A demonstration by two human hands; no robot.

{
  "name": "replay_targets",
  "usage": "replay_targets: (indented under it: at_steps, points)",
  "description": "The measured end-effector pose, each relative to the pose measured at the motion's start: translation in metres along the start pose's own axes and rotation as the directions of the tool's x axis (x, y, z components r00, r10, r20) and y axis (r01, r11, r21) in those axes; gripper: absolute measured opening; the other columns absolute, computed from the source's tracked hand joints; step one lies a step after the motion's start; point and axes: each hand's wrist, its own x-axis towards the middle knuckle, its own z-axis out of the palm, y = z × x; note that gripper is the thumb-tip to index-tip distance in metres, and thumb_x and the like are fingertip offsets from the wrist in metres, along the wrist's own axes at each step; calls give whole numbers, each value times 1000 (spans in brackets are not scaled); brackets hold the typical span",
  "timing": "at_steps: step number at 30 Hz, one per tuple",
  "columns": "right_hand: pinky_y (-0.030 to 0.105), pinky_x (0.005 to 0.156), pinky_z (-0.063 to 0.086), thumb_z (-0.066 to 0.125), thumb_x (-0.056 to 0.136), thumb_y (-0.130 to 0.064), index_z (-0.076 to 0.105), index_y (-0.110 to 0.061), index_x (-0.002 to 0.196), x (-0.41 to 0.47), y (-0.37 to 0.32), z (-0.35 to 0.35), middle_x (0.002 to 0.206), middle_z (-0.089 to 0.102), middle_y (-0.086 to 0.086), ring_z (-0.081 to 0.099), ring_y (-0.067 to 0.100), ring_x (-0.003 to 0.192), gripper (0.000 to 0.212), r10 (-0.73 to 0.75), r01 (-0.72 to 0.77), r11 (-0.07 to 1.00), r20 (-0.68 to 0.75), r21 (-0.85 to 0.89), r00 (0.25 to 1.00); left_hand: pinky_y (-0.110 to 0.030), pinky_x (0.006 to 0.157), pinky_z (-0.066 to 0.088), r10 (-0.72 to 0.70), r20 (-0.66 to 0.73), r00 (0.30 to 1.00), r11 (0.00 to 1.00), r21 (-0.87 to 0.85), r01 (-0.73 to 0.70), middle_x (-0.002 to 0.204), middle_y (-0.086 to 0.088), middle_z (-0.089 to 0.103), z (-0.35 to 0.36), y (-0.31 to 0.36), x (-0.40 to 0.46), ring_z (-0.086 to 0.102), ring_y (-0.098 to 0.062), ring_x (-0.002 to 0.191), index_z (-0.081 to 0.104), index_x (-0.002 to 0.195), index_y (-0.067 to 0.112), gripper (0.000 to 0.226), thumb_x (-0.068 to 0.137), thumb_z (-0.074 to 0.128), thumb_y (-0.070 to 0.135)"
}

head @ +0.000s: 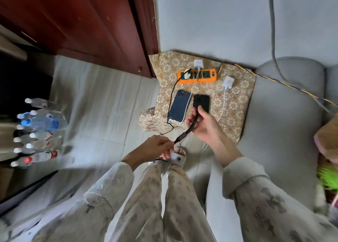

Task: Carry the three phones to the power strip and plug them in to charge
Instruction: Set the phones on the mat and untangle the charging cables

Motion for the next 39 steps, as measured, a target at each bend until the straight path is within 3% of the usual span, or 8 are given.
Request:
replay_targets:
  at_steps: [6,9,13,18,25,27,32,39]
  points:
    - [15,39,30,39,96,-17,60,-7,87,10,-16,-13,43,48,-6,36,4,35,25,-42,42,999,-30,-15,999,-4,54,42,-66,-45,997,996,50,69,74,-1,67,-5,-15,7,61,-1,62,68,80,13,21,91,52,21]
    - [16,40,30,40,96,-17,59,-5,87,22,-11,-22,45,49,-6,36,4,35,24,-30,26,995,-43,-94,999,-19,66,49,-85,-154,984,993,73,97,80,-2,68,-9,-24,29,63,-11,71,69,91,11,19,89,53,21]
    - [22,46,31,39,97,-16,58,-6,82,54,-5,-31,58,45,-1,35,10,46,27,-67,40,981,-143,-187,987,-13,58,42,-89,-333,939,978,151,146,97,-4,65,-11,-40,76,61,-4,72,61,110,13,24,88,51,16]
    - [27,52,33,34,99,-15,53,-9,71,108,10,-40,64,50,6,42,16,54,34,-201,126,930,-192,-345,961,-39,95,45,-92,-487,869,960,189,207,124,-16,54,-6,-69,155,55,-31,108,45,128,9,44,87,57,22]
    - [28,55,36,34,98,-12,54,-5,79,132,35,-56,68,54,11,46,20,57,28,-249,185,895,-111,-405,962,-36,80,49,-65,-491,869,949,239,206,103,-14,64,-9,-87,204,59,-30,94,63,105,14,30,85,58,36]
    - [28,55,36,34,98,-11,54,-4,78,133,38,-53,68,53,12,46,20,56,29,-245,183,893,-105,-411,964,-32,72,46,-71,-572,817,946,222,237,93,-12,67,-22,-89,200,60,-29,86,61,100,14,27,86,54,36]
    - [28,54,39,35,98,-10,52,-5,76,139,43,-50,70,55,14,51,22,58,29,-219,159,891,-98,-425,971,-35,68,39,-84,-854,513,977,31,210,97,-20,68,-61,-95,184,60,-38,90,47,108,6,22,87,46,11]
    - [35,94,42,37,98,-17,55,-16,79,168,45,-58,91,59,1,56,17,88,27,-221,102,862,-186,-497,957,-40,91,41,81,-749,658,978,186,91,120,-19,53,-24,-86,207,50,-33,111,46,118,2,33,85,44,-2]
